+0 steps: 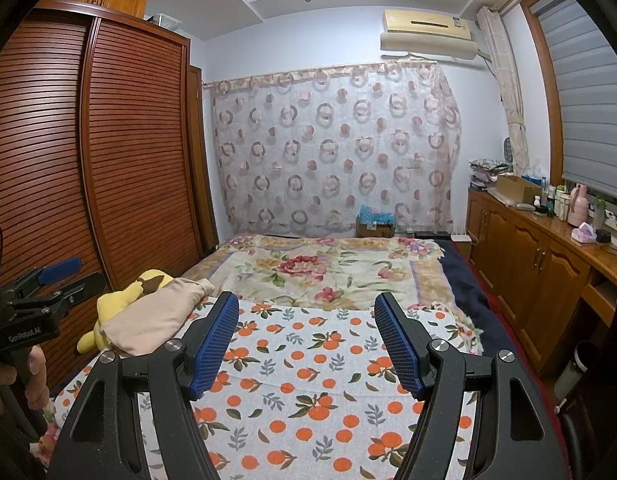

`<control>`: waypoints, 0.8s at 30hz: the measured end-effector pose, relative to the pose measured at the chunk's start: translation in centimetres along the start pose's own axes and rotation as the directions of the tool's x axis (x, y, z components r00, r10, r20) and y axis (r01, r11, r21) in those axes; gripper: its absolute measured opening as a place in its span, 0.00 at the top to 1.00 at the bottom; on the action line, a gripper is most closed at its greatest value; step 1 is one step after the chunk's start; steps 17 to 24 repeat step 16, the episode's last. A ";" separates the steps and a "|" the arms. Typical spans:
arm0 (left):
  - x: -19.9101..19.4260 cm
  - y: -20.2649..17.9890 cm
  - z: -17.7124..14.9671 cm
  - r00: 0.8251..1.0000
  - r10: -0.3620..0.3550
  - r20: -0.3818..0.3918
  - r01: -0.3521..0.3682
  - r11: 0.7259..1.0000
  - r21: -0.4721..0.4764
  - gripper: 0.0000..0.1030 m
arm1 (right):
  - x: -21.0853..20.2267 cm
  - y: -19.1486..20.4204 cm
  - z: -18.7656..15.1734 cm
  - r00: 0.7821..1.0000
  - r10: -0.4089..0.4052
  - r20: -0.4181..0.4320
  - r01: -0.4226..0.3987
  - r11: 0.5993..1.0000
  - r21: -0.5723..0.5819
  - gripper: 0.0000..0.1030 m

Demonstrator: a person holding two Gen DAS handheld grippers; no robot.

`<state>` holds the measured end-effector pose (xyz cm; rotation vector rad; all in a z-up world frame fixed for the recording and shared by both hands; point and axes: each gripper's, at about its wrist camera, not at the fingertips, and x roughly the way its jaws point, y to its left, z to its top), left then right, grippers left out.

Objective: Fold small clothes

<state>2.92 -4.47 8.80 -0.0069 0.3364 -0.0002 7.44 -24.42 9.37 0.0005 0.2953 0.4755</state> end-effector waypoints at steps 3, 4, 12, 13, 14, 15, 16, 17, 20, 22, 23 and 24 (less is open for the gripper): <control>0.0 0.0 0.0 1.000 -0.001 0.000 0.001 1.000 -0.001 0.16 | 0.0 0.0 -0.1 1.000 0.001 0.001 -0.001 1.000 -0.001 0.30; 0.0 0.0 0.0 1.000 -0.001 0.000 0.001 1.000 -0.001 0.16 | 0.1 0.1 -0.1 1.000 0.000 0.001 0.000 1.000 -0.001 0.30; 0.0 -0.1 0.0 1.000 -0.001 -0.003 0.001 1.000 -0.002 0.16 | 0.3 0.1 -0.2 1.000 0.002 -0.003 -0.002 1.000 -0.001 0.30; 0.0 -0.1 0.0 1.000 -0.001 -0.002 0.001 1.000 -0.002 0.16 | 0.3 0.1 -0.2 1.000 0.003 -0.003 -0.003 1.000 -0.001 0.30; 0.0 -0.1 0.0 1.000 0.000 -0.002 0.000 1.000 -0.001 0.16 | 0.3 0.2 -0.2 1.000 0.002 -0.003 -0.002 1.000 -0.001 0.30; 0.0 -0.1 0.0 1.000 0.000 -0.002 0.000 1.000 -0.001 0.16 | 0.3 0.2 -0.2 1.000 0.002 -0.003 -0.002 1.000 -0.001 0.30; 0.0 -0.1 0.0 1.000 0.000 -0.001 0.000 1.000 -0.001 0.16 | 0.3 0.2 -0.2 1.000 0.001 -0.003 -0.001 1.000 -0.001 0.30; 0.0 -0.1 0.0 1.000 0.000 -0.001 0.000 1.000 -0.001 0.16 | 0.3 0.2 -0.2 1.000 0.001 -0.003 -0.001 1.000 -0.001 0.30; 0.0 -0.1 0.0 1.000 0.000 -0.001 0.000 1.000 -0.001 0.16 | 0.3 0.2 -0.2 1.000 0.001 -0.003 -0.001 1.000 -0.001 0.30; 0.0 -0.1 0.0 1.000 0.000 -0.001 0.000 1.000 -0.001 0.16 | 0.3 0.2 -0.2 1.000 0.001 -0.003 -0.001 1.000 -0.001 0.30; 0.0 -0.1 0.0 1.000 0.000 -0.001 0.000 1.000 -0.001 0.16 | 0.3 0.2 -0.2 1.000 0.001 -0.003 -0.001 1.000 -0.001 0.30; 0.0 -0.1 0.0 1.000 0.000 -0.001 0.000 1.000 -0.001 0.16 | 0.3 0.2 -0.2 1.000 0.001 -0.003 -0.001 1.000 -0.001 0.30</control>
